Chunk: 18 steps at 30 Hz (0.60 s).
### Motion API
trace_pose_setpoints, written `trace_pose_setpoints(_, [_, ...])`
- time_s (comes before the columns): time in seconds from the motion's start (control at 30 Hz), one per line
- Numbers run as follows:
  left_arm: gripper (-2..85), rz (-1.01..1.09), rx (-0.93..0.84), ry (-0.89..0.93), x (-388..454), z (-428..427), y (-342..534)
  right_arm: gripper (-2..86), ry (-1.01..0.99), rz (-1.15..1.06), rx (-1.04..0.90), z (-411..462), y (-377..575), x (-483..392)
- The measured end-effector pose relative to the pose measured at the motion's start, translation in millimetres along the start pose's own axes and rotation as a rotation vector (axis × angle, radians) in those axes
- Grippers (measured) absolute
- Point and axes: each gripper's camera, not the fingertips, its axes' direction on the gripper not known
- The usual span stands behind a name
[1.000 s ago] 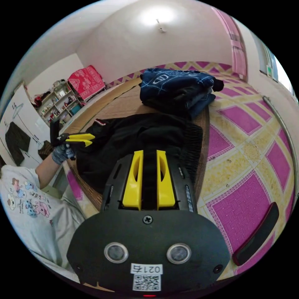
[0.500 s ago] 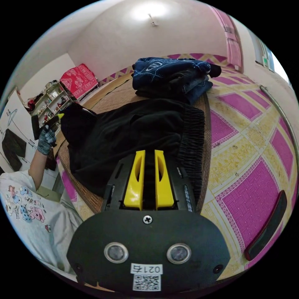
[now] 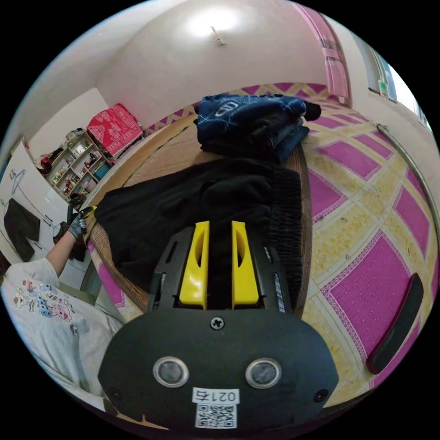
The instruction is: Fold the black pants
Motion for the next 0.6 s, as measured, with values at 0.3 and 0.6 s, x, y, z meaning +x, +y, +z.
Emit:
trace_pose_setpoints(0.3, [3.9,0.497,-0.092,-0.05,126.7,14.6,-32.5,9.2,0.143,-0.403,-0.082,35.6,-74.8,-26.7])
trace_pose_setpoints(0.6, [11.7,0.758,-0.286,-0.089,196.0,99.7,-53.9,5.1,-0.007,-0.514,-0.326,77.0,-123.6,5.7])
